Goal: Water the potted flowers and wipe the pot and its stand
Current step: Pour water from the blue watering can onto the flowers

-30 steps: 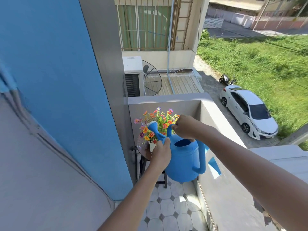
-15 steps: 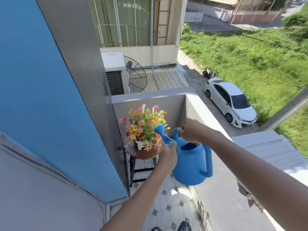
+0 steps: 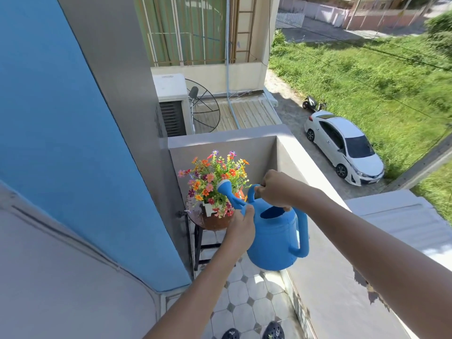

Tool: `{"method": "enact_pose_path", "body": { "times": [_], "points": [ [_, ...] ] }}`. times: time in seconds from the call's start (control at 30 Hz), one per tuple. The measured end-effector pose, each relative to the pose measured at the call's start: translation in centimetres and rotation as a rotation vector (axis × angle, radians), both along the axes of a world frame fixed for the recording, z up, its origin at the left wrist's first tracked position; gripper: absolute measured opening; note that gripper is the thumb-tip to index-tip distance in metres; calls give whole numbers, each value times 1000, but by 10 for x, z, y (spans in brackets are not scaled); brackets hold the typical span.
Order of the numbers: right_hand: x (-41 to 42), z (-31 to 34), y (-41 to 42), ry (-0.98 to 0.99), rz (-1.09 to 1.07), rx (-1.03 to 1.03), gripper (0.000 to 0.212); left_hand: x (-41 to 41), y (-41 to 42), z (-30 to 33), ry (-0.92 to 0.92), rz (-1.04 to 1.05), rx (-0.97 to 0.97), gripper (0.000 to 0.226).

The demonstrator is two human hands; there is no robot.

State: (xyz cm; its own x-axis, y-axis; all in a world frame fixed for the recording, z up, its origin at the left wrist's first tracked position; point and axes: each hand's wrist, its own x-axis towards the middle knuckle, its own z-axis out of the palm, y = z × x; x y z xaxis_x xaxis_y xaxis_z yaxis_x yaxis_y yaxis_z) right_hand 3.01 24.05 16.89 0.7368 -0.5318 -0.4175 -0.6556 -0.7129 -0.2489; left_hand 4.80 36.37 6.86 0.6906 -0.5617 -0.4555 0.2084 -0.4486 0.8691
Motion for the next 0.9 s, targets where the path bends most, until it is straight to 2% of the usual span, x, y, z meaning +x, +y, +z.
{"method": "enact_pose_path", "body": {
  "times": [0.07,0.23,0.33,0.6,0.67,0.9],
  "points": [
    [8,0,8,-12,34,2,33,8,8,-2,-38,11,37,49],
    [24,0,23,-36,70,28,27,21,26,5,-31,61,23,47],
    [31,0,27,-45,84,36,29,25,32,7,-32,61,31,37],
    [31,11,19,-56,83,49,24,30,24,12,-51,12,46,52],
    [29,14,19,-17,89,15,32,32,18,11,-59,-4,47,50],
    [19,15,-14,-23,-85,-21,28,30,-16,19,-48,-100,14,75]
  ]
}}
